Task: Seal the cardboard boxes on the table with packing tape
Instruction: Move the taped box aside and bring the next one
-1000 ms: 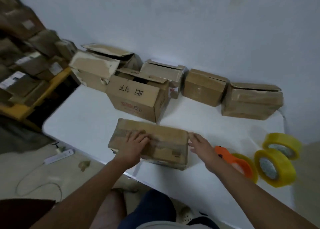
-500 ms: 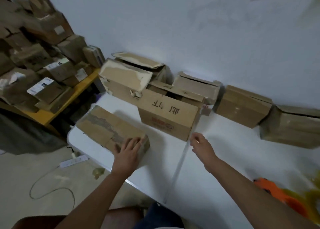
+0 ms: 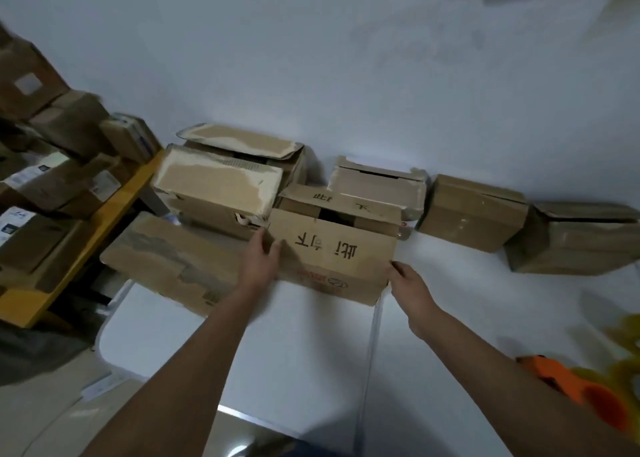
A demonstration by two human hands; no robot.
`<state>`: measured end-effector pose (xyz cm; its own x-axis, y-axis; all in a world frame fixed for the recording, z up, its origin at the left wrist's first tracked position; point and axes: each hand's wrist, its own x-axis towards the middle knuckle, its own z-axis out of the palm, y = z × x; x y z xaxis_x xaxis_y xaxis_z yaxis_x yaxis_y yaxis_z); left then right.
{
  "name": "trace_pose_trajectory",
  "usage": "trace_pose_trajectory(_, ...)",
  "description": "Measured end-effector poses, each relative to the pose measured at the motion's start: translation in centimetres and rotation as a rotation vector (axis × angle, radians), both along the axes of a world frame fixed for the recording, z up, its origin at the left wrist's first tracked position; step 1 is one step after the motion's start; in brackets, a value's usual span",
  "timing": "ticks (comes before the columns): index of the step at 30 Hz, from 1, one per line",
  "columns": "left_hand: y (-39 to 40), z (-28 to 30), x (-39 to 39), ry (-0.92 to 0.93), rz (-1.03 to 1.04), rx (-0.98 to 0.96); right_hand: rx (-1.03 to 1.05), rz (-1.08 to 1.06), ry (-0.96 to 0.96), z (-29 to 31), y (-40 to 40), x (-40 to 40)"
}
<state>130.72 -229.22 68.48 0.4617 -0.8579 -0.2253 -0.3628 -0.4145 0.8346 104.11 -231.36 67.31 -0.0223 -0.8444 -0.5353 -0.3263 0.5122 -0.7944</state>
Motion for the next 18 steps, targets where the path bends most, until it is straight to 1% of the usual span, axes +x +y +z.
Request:
trace_pose_trajectory(3, 0.2, -1.0, -0.8, -0.13, 0.048, -0.031, -0.022, -0.085, 0.025, 0.1, 0.8, -1.6)
trace_pose_trajectory(4, 0.7, -1.4, -1.3, -0.13, 0.041, -0.047, -0.033, -0.124, 0.053, 0.0, 1.4, -2.4)
trace_pose_trajectory(8, 3.1, -3.0, -5.0, -0.135, -0.152, 0.003, -0.079, -0.275, 0.166, -0.7, 3.7, -7.0)
trace_pose_trajectory(12, 4.7, -2.9, -9.2, -0.181, -0.221, 0.023, -0.158, -0.314, 0.325, -0.8, 6.6, -11.6)
trace_pose_trajectory(15, 6.1, -2.5, -11.9, -0.143, -0.332, 0.037, -0.241, -0.344, 0.449, -1.1, 9.1, -14.8)
trace_pose_trajectory(16, 6.5, -2.3, -12.7, -0.173, -0.362, 0.0, -0.277, -0.345, 0.471, -1.0, 9.7, -15.6)
trace_pose_trajectory(18, 6.4, -2.1, -14.2, -0.389, -0.432, -0.142, -0.415, -0.289, 0.501, -0.7, 10.1, -16.8)
